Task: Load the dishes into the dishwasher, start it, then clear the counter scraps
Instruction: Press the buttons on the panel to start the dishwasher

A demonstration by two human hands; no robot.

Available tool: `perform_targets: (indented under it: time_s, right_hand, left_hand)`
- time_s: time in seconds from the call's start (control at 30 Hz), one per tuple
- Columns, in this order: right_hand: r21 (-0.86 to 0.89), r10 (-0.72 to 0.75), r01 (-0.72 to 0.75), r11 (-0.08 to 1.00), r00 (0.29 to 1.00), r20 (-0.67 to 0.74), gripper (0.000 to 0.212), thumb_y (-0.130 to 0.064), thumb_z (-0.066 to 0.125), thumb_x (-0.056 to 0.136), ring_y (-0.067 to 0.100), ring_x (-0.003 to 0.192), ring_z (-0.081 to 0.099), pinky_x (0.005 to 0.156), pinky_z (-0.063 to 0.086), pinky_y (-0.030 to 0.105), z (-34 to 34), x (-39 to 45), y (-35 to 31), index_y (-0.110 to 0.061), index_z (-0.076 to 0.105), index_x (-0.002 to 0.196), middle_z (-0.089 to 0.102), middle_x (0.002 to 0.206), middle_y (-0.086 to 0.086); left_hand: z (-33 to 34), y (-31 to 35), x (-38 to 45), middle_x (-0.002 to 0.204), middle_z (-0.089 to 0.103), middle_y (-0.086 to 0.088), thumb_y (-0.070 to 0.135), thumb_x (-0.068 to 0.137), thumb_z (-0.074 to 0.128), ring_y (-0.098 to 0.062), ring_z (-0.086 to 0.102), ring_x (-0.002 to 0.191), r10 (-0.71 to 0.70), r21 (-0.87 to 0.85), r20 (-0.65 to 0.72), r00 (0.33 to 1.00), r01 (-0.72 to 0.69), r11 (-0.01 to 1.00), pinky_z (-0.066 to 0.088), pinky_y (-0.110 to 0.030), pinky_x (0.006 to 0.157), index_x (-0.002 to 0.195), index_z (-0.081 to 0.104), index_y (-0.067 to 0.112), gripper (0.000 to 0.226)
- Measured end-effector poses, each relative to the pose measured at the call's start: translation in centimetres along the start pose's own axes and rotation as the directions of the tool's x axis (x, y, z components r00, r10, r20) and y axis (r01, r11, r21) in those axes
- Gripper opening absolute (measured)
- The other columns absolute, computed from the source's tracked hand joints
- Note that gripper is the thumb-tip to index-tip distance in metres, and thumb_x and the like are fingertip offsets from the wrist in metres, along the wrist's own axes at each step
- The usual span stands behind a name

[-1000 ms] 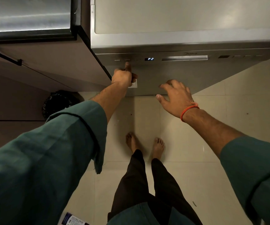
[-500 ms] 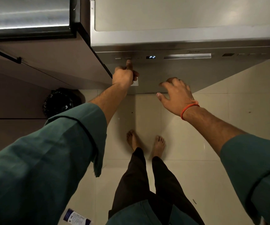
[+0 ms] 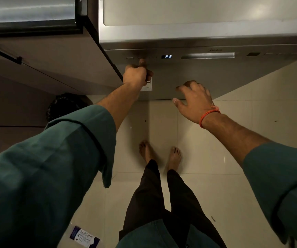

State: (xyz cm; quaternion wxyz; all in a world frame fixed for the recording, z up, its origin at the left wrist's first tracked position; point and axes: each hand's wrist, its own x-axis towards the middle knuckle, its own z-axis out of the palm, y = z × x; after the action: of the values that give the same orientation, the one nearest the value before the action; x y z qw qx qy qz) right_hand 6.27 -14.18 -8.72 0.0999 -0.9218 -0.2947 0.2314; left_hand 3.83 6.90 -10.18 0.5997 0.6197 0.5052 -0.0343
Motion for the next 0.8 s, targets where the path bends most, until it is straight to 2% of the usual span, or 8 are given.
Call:
perform_targets:
  time_s: [0.07, 0.2, 0.27, 0.37, 0.43, 0.53, 0.67, 0.8]
  right_hand:
    - [0.002, 0.003, -0.003, 1.000, 1.000, -0.011, 0.048, -0.046, 0.051, 0.099, 0.031, 0.132, 0.042, 0.110, 0.033, 0.046, -0.1, 0.0, -0.1, -0.021, 0.052, 0.140, 0.048, 0.140, 0.012]
    - [0.007, 0.004, -0.003, 1.000, 1.000, -0.029, 0.048, -0.047, 0.051, 0.099, 0.030, 0.131, 0.042, 0.110, 0.033, 0.046, -0.3, -0.2, -0.1, -0.021, 0.052, 0.139, 0.047, 0.140, 0.012]
    - [0.012, -0.003, 0.003, 1.000, 0.999, -0.035, 0.048, -0.046, 0.051, 0.099, 0.030, 0.132, 0.042, 0.110, 0.033, 0.047, -0.3, -0.5, -0.1, -0.020, 0.052, 0.139, 0.047, 0.140, 0.011]
    - [0.027, -0.004, 0.006, 1.000, 0.999, -0.039, 0.048, -0.046, 0.052, 0.099, 0.030, 0.132, 0.042, 0.110, 0.032, 0.047, -0.3, -0.8, 0.0, -0.020, 0.052, 0.139, 0.047, 0.140, 0.010]
    - [0.027, -0.001, 0.002, 1.000, 0.999, -0.042, 0.048, -0.046, 0.051, 0.099, 0.029, 0.133, 0.041, 0.111, 0.031, 0.046, -0.2, -1.1, 0.2, -0.021, 0.052, 0.139, 0.047, 0.141, 0.010]
    - [0.029, 0.000, 0.001, 1.000, 0.999, -0.040, 0.047, -0.046, 0.051, 0.099, 0.029, 0.133, 0.041, 0.111, 0.031, 0.046, 0.0, -1.5, 0.3, -0.021, 0.052, 0.139, 0.047, 0.141, 0.009]
    - [0.023, -0.001, 0.002, 1.000, 0.999, -0.054, 0.047, -0.045, 0.052, 0.098, 0.030, 0.131, 0.043, 0.110, 0.031, 0.044, 0.1, -1.9, 0.4, -0.021, 0.053, 0.139, 0.049, 0.139, 0.010]
    - [0.016, 0.007, -0.006, 1.000, 0.998, -0.056, 0.046, -0.045, 0.052, 0.099, 0.029, 0.131, 0.042, 0.110, 0.031, 0.044, 0.1, -2.2, 0.5, -0.021, 0.053, 0.138, 0.048, 0.139, 0.009]
  left_hand:
    - [-0.3, -0.2, 0.0, 0.076, 0.069, 0.003, 0.026, 0.108, 0.047, -0.004, 0.057, 0.059, 0.006, 0.013, -0.003, 1.000, -0.006, 1.000, 0.046, -0.021, 0.059, 0.120, 0.060, 0.006, 0.027]
    - [-0.6, -0.3, -0.2, 0.075, 0.069, 0.003, 0.024, 0.108, 0.046, -0.003, 0.057, 0.056, 0.032, 0.055, -0.014, 0.999, -0.031, 0.998, 0.044, -0.017, 0.052, 0.118, 0.061, 0.005, 0.026]
    - [-0.6, -0.5, -0.4, 0.071, 0.068, 0.003, 0.027, 0.109, 0.045, -0.001, 0.055, 0.053, 0.052, 0.060, -0.011, 0.999, -0.051, 0.997, 0.043, -0.017, 0.052, 0.106, 0.064, 0.007, 0.027]
    - [-0.8, -0.7, -0.5, 0.071, 0.067, 0.003, 0.037, 0.109, 0.044, -0.003, 0.054, 0.055, 0.075, 0.092, -0.003, 0.997, -0.075, 0.993, 0.044, -0.019, 0.056, 0.084, 0.066, 0.012, 0.042]
    - [-0.9, -1.0, -0.5, 0.073, 0.068, 0.003, 0.040, 0.109, 0.043, -0.004, 0.054, 0.057, 0.078, 0.113, -0.001, 0.997, -0.078, 0.991, 0.045, -0.021, 0.059, 0.085, 0.068, 0.013, 0.044]
    - [-0.9, -1.0, -0.5, 0.069, 0.066, 0.006, 0.038, 0.109, 0.043, 0.001, 0.052, 0.047, 0.071, 0.107, -0.009, 0.997, -0.070, 0.992, 0.043, -0.017, 0.051, 0.103, 0.068, 0.007, 0.040]
    - [-0.7, -0.6, -0.5, 0.066, 0.065, 0.005, 0.044, 0.109, 0.042, -0.002, 0.049, 0.046, 0.092, 0.109, -0.015, 0.996, -0.090, 0.990, 0.044, -0.022, 0.054, 0.082, 0.065, 0.014, 0.045]
    - [-0.2, 0.1, -0.6, 0.065, 0.064, 0.003, 0.050, 0.107, 0.041, -0.004, 0.048, 0.044, 0.082, 0.093, -0.027, 0.996, -0.079, 0.993, 0.039, -0.021, 0.050, 0.074, 0.061, 0.017, 0.052]
